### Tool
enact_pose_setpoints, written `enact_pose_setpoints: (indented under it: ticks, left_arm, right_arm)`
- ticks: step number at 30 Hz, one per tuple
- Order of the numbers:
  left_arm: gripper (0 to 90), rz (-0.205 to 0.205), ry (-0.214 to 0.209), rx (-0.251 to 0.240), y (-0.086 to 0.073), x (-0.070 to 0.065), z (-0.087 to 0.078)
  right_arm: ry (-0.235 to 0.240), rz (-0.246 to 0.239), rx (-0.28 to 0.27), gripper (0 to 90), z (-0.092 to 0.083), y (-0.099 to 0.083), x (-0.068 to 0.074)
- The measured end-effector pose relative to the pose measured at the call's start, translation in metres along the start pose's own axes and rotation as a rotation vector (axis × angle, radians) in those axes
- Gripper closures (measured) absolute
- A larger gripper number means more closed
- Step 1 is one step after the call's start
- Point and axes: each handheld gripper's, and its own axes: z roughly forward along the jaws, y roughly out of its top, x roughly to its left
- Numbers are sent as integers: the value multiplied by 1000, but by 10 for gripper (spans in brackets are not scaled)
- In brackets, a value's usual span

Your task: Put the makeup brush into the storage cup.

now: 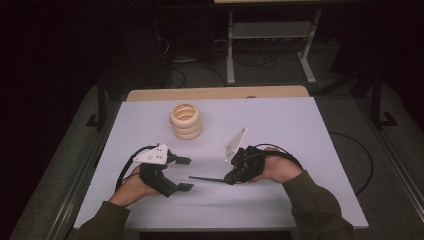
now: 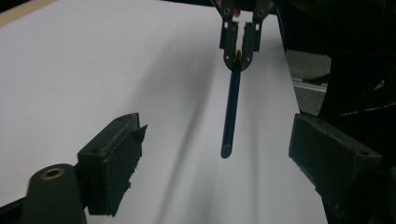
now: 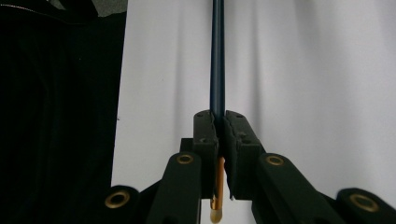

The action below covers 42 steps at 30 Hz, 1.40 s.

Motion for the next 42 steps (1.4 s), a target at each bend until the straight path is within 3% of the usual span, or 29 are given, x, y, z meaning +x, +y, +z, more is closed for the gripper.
enact_pose_setpoints:
  ticks: [9,22,42]
  left_arm:
    - [356,22,-34,44,-1,-3,11]
    - [610,29,-60,51,0,-8,17]
    - [804,50,-80,73,-2,-11,21]
  right_arm:
    - [15,-25,-2,830,6,4,2]
    - [33,-44,-3,830,12,8,3]
    - [33,-50,-18,830,12,10,4]
